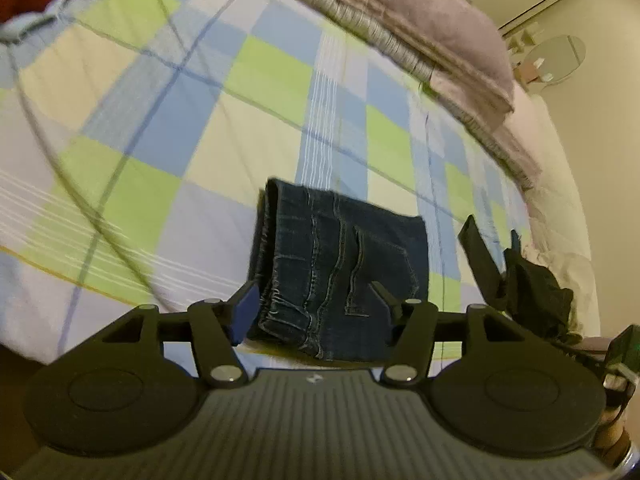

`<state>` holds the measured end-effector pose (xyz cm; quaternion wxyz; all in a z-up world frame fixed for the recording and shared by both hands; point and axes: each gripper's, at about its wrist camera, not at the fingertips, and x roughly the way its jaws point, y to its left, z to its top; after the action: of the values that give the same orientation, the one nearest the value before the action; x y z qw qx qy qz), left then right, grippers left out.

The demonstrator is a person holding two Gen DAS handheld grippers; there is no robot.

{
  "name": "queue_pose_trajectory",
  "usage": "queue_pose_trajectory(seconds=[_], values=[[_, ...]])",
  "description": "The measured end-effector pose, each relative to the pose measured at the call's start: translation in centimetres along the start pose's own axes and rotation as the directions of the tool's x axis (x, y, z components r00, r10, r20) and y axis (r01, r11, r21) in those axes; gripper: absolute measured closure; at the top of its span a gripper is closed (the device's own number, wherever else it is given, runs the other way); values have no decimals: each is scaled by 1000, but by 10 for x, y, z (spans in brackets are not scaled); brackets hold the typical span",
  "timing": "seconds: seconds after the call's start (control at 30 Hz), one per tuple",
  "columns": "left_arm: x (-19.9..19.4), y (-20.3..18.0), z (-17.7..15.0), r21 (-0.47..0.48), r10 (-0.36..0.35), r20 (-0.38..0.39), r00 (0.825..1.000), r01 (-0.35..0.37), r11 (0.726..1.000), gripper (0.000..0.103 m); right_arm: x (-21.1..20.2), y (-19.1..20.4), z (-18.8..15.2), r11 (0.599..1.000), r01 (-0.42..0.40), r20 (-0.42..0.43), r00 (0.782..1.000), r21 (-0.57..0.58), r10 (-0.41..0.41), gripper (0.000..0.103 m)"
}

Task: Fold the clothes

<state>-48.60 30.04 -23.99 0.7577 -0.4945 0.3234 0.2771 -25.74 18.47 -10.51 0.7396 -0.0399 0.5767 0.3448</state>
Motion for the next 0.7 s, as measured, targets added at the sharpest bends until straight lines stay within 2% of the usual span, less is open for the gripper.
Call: queue_pose_trajectory(seconds=[0.13, 0.23, 0.3, 0.4, 0.57, 0.7], values=[[53, 7, -9, 37, 41, -43, 998, -40, 999, 45, 28, -30, 12, 1000, 2, -55, 998, -6, -2, 33], [89, 23, -14, 12, 38, -82, 996, -37, 999, 44, 50, -52, 20, 1000, 3, -96, 995, -10, -4, 33], [106, 32, -13, -28, 0, -99, 995, -3, 1000, 44, 62, -64, 21, 1000, -6, -111, 994, -7, 5, 33], [126, 42, -8, -58, -70, -103, 992, 64, 996, 40, 74, -77, 23, 1000, -12, -86, 996, -1, 12, 33], [158, 52, 2, -82, -113, -113, 987, 104, 991, 40, 92, -95, 33, 997, -42, -50, 998, 60, 45, 33], [173, 64, 4, -120, -153, -103, 983, 140, 983, 35, 104, -103, 45, 993, -80, -29, 996, 89, 83, 33]])
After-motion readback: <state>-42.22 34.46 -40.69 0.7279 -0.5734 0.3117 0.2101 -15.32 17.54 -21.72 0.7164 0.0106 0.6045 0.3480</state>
